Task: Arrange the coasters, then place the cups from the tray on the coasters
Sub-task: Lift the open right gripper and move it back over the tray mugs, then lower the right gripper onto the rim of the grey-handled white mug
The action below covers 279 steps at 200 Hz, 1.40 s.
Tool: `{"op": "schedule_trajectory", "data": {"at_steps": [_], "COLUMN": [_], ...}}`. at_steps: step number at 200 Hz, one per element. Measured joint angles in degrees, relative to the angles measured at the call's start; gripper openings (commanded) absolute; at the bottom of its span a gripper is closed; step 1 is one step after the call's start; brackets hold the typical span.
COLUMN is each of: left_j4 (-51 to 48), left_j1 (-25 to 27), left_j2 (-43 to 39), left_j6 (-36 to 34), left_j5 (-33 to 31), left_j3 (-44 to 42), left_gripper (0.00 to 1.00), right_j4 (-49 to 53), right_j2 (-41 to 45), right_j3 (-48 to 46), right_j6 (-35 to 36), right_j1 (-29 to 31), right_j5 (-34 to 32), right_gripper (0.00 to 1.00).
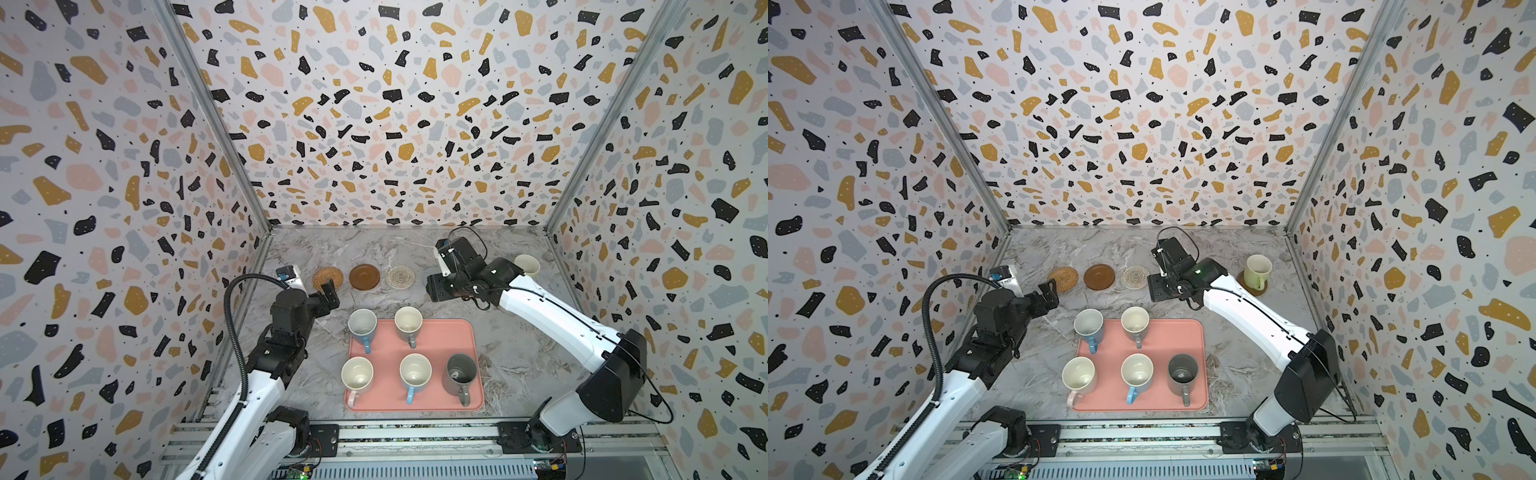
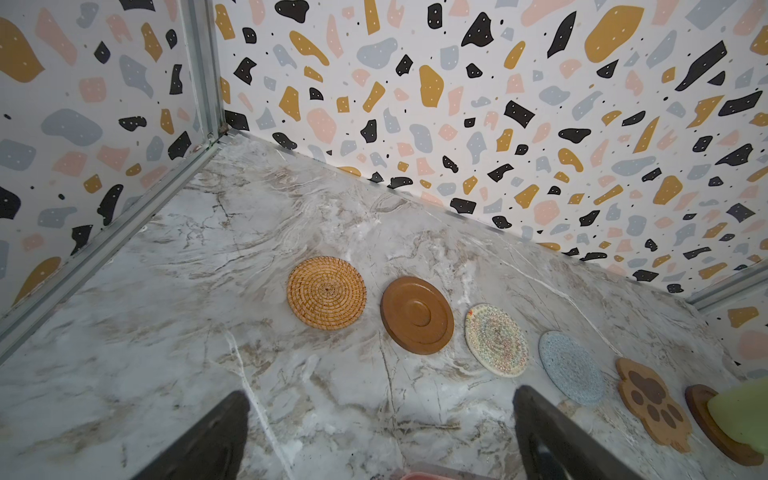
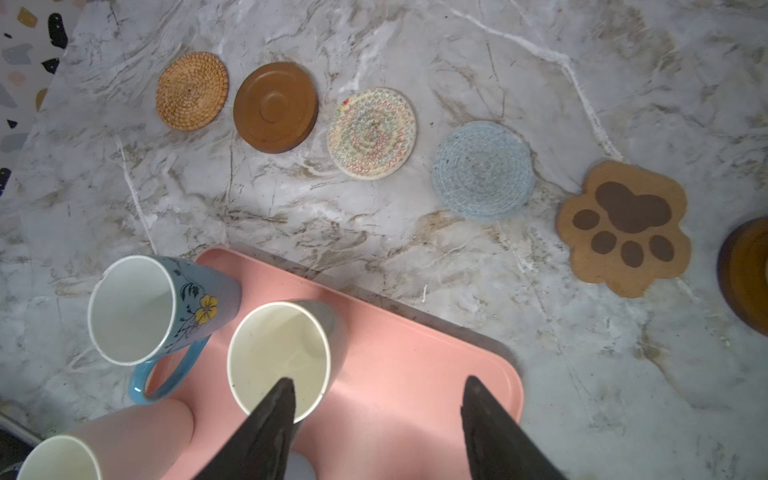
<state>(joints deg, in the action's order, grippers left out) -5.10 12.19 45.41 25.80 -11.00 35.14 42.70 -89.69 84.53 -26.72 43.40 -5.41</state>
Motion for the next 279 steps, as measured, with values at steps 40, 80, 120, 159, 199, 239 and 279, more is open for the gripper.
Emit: {"op": "schedule_trajectory", "data": {"at_steps": [40, 80, 120, 159, 199, 239, 279], "left_j4": [0.00, 0.02, 0.02, 0.02, 0.02, 0.00, 0.00], "left_j1": [0.00, 0.00, 0.00, 0.00, 0.00, 0.00, 0.00], "left_j2": [0.00, 0.00, 0.00, 0.00, 0.00, -0.02, -0.02], "left_j6": [0.42, 1.01, 1.40, 1.66, 1.90, 1.92, 1.92], "left_j5": [0.00, 0.02, 0.02, 0.02, 0.04, 0.04, 0.04], "left_j3": [0.00, 0.00, 0.00, 0.00, 0.00, 0.00, 0.00], "left_gripper": [1.00, 0.99, 1.00, 1.00, 1.00, 0.99, 0.99], "right_j4": [1.86, 2.60, 2.71, 2.71, 2.10, 1.25, -0.02], "right_j2": [-2.67, -4.07, -4.52, -4.68, -5.25, -5.92, -6.73], "right_j3": [0.13, 0.09, -1.36, -4.15, -5.84, -7.74, -8.00], "right_j6": [-3.19, -5.40, -7.17, -8.94, -9.90, -10.56, -10.78], "right_j1": [4.79, 7.87, 9.70, 10.78, 11.58, 11.87, 12.13], "right_j5": [-0.70, -0.48, -0.09, 0.96, 1.57, 2.29, 3.06], "right_gripper": [0.67, 0.67, 0.66, 0.66, 0.66, 0.63, 0.62]}}
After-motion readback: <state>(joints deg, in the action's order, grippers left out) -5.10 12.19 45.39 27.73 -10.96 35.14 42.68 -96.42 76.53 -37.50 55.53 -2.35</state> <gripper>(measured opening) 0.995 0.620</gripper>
